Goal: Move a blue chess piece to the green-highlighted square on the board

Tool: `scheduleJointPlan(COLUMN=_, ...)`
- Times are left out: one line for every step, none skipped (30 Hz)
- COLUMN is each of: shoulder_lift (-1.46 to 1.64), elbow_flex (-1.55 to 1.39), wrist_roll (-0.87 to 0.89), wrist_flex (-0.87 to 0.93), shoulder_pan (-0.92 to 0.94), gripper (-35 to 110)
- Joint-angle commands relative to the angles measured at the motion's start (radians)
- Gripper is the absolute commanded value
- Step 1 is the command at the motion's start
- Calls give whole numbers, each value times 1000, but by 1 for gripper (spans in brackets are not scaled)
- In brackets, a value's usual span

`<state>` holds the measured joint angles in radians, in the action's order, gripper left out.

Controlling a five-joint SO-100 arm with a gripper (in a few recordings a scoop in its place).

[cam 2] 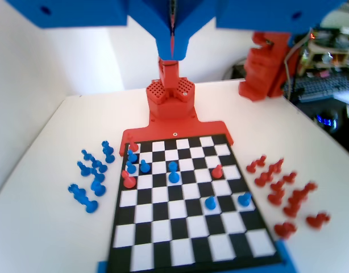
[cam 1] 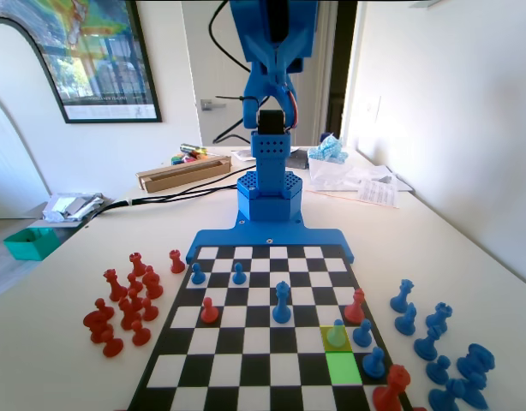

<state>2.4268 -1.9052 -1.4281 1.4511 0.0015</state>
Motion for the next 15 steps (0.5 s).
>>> scheduleJointPlan(shoulder_lift=-91, elbow_flex=77, wrist_roll=137, wrist_flex=-12, shoulder_pan=9, gripper=1)
scheduleJointPlan(shoulder_lift=-114, elbow_flex=78, wrist_roll=176, wrist_flex=-12, shoulder_pan=8, gripper=2)
scheduleJointPlan(shoulder_lift=-133, elbow_flex=78, wrist_roll=213, wrist_flex=-12, shoulder_pan=6, gripper=2)
scheduleJointPlan(shoulder_lift=-156, elbow_flex=80, wrist_roll=253, wrist_flex=-14, shoulder_pan=6, gripper=2)
scheduleJointPlan(shoulder_lift=-183, elbow_flex=81, wrist_roll=290, wrist_flex=-15, shoulder_pan=5, gripper=2)
scheduleJointPlan(shoulder_lift=-210, elbow_flex=86, wrist_roll=327, wrist_flex=-15, shoulder_pan=5, gripper=2)
scheduleJointPlan(shoulder_lift=-236, elbow_flex=89, wrist_roll=359, wrist_flex=-15, shoulder_pan=8, gripper=2)
scheduleJointPlan(shoulder_lift=-265, elbow_flex=92, wrist_roll=388, wrist_flex=-15, shoulder_pan=11, gripper=1)
scheduleJointPlan(shoulder_lift=-293, elbow_flex=94, wrist_roll=411, wrist_flex=-17, shoulder_pan=12, gripper=1)
scheduleJointPlan(shoulder_lift=-319, elbow_flex=92, wrist_roll=436, wrist_flex=-26, shoulder_pan=15, gripper=1)
scheduleJointPlan(shoulder_lift=-353, elbow_flex=92, wrist_roll=462, wrist_flex=-37, shoulder_pan=20, gripper=1)
scheduleJointPlan(shoulder_lift=-390, elbow_flex=97, wrist_roll=485, wrist_flex=-43, shoulder_pan=25, gripper=1)
scheduleJointPlan(shoulder_lift=-426, elbow_flex=103, wrist_roll=502, wrist_flex=-54, shoulder_pan=29, gripper=1)
scheduleJointPlan(shoulder_lift=-465, elbow_flex=109, wrist_roll=520, wrist_flex=-66, shoulder_pan=34, gripper=1)
scheduleJointPlan(shoulder_lift=-502, elbow_flex=115, wrist_roll=535, wrist_flex=-78, shoulder_pan=37, gripper=1)
